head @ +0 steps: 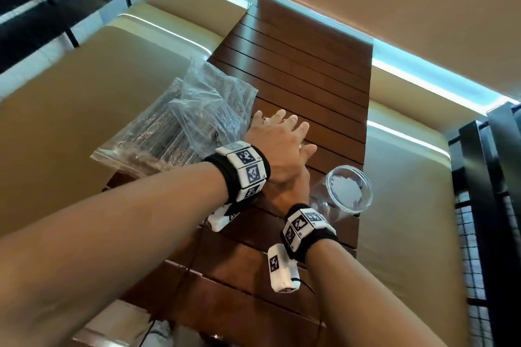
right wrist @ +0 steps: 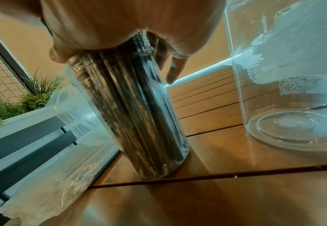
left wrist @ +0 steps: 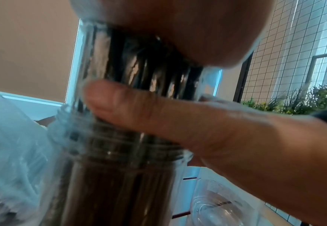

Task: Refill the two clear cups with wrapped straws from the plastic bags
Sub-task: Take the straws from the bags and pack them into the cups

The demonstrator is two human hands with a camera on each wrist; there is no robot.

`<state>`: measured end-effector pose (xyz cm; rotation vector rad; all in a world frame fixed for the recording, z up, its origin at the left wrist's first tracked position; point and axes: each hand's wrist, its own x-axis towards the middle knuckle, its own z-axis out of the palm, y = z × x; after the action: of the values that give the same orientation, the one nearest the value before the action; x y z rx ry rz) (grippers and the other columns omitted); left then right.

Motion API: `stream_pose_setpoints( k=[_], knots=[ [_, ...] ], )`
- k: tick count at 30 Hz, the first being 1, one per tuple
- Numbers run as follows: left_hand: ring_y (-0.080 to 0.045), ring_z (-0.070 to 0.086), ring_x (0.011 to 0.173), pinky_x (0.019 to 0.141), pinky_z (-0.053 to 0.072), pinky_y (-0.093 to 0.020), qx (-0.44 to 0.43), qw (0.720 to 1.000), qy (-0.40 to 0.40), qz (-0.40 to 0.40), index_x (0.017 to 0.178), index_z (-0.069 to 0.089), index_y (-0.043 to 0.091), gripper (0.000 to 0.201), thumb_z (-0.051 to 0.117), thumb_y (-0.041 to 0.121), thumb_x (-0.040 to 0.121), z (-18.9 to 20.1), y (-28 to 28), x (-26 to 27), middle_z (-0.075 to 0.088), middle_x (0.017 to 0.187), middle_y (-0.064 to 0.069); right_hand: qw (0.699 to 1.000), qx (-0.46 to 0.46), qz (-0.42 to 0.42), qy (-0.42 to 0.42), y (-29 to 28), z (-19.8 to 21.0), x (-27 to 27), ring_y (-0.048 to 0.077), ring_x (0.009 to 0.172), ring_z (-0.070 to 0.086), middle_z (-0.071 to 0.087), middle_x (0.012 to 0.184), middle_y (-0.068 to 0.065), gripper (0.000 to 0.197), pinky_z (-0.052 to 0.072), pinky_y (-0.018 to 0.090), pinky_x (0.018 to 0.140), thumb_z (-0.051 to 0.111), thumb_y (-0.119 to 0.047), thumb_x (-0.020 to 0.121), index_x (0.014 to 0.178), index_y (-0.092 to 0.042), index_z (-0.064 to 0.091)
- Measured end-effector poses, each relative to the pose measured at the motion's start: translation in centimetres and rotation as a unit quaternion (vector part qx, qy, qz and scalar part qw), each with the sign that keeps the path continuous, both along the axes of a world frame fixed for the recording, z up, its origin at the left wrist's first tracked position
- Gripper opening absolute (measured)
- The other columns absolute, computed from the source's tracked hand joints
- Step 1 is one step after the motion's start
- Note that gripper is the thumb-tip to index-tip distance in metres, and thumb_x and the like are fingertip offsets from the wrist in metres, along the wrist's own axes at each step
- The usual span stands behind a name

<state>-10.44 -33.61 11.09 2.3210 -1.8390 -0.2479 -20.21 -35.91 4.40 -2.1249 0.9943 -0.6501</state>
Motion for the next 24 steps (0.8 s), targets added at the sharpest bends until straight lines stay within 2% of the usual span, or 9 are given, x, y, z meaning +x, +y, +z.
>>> stream_pose_setpoints(
  k=[5, 9, 11, 13, 15, 18, 20, 22, 24],
  knots=[
    [-0.024, 0.017, 0.148, 0.118, 0.011, -0.055, -0.023, 0.999, -0.033, -0.004, 0.15, 0.028, 0.012, 0.071, 0.019, 0.057, 0.095, -0.8, -0.1, 0.2, 0.031, 0.156, -0.004, 1.0, -0.008, -0.003, -0.014, -0.2, 0.2, 0.0, 0.006, 0.095, 0.055, 0.056, 0.111, -0.009, 0.048, 0.044, 0.017, 0.086, 0.076, -0.025, 0.079, 0.119, -0.02, 0.05],
    [-0.021, 0.011, 0.149, 0.119, 0.008, -0.053, 0.013, 0.999, 0.018, -0.029, 0.155, 0.01, 0.017, 0.081, 0.009, 0.068, 0.092, 0.1, 0.2, 0.7, 0.017, 0.162, -0.005, 0.997, -0.079, 0.016, 0.008, -0.1, 1.3, 0.3, -0.003, 0.106, 0.039, 0.056, 0.122, 0.004, 0.052, 0.024, -0.001, 0.095, 0.071, -0.036, 0.079, 0.123, -0.012, 0.056],
    [-0.017, 0.009, 0.15, 0.12, 0.008, -0.05, -0.003, 0.991, 0.129, -0.041, 0.155, 0.005, 0.023, 0.075, 0.011, 0.066, 0.094, 1.3, 0.7, 1.6, 0.008, 0.163, -0.004, 0.999, -0.024, -0.005, -0.038, 0.2, 1.9, 0.2, 0.007, 0.117, 0.045, 0.048, 0.129, 0.0, 0.074, 0.034, 0.009, 0.101, 0.083, -0.041, 0.069, 0.13, -0.018, 0.047],
    [-0.015, 0.02, 0.145, 0.118, 0.019, -0.046, -0.092, 0.961, 0.259, -0.023, 0.153, 0.017, 0.024, 0.064, 0.03, 0.045, 0.094, 3.1, 1.7, 4.0, 0.017, 0.16, -0.003, 0.997, 0.0, -0.045, -0.066, 0.6, 3.1, 0.3, 0.011, 0.122, 0.045, 0.037, 0.135, -0.004, 0.105, 0.043, 0.025, 0.103, 0.089, -0.053, 0.056, 0.138, -0.019, 0.034],
    [-0.016, 0.038, 0.131, 0.11, 0.034, -0.044, -0.149, 0.953, 0.264, 0.03, 0.145, 0.035, 0.023, 0.069, 0.047, 0.023, 0.078, 4.6, 3.0, 7.7, 0.033, 0.148, -0.003, 0.992, -0.086, -0.051, -0.07, 0.6, 4.5, 0.4, 0.017, 0.125, 0.041, 0.034, 0.136, -0.003, 0.111, 0.041, 0.035, 0.106, 0.081, -0.068, 0.056, 0.141, -0.017, 0.032],
    [-0.027, 0.043, 0.127, 0.102, 0.041, -0.05, -0.002, 0.992, 0.065, 0.112, 0.144, 0.03, 0.03, 0.083, 0.062, 0.019, 0.068, 4.8, 5.2, 13.3, 0.027, 0.146, -0.004, 0.974, -0.204, -0.031, -0.093, 0.8, 7.1, 1.7, 0.022, 0.122, 0.043, 0.045, 0.129, 0.007, 0.078, 0.035, 0.028, 0.106, 0.073, -0.064, 0.071, 0.125, -0.012, 0.052],
    [-0.035, 0.042, 0.128, 0.099, 0.043, -0.051, 0.123, 0.983, -0.029, 0.133, 0.146, 0.021, 0.031, 0.091, 0.07, 0.028, 0.07, 3.0, 6.2, 15.3, 0.02, 0.149, -0.008, 0.959, -0.273, -0.015, -0.076, 1.7, 8.6, 3.2, 0.021, 0.107, 0.048, 0.055, 0.112, 0.005, 0.041, 0.039, 0.031, 0.095, 0.07, -0.049, 0.082, 0.102, -0.014, 0.063],
    [-0.04, 0.05, 0.121, 0.093, 0.049, -0.049, 0.149, 0.977, -0.019, 0.153, 0.145, 0.023, 0.029, 0.089, 0.075, 0.032, 0.073, 0.9, 6.8, 16.2, 0.024, 0.146, -0.013, 0.946, -0.319, 0.039, -0.034, 2.7, 9.6, 4.8, 0.02, 0.088, 0.052, 0.06, 0.091, 0.0, 0.02, 0.042, 0.035, 0.08, 0.064, -0.035, 0.086, 0.084, -0.015, 0.063],
    [-0.04, 0.059, 0.107, 0.086, 0.053, -0.047, 0.092, 0.98, 0.012, 0.174, 0.134, 0.04, 0.023, 0.06, 0.068, 0.023, 0.081, -0.6, 7.1, 16.9, 0.04, 0.137, -0.016, 0.941, -0.312, 0.123, 0.039, 3.9, 10.5, 6.4, 0.019, 0.077, 0.053, 0.061, 0.081, -0.001, 0.016, 0.041, 0.032, 0.07, 0.061, -0.028, 0.09, 0.08, -0.015, 0.063]
  ],
)
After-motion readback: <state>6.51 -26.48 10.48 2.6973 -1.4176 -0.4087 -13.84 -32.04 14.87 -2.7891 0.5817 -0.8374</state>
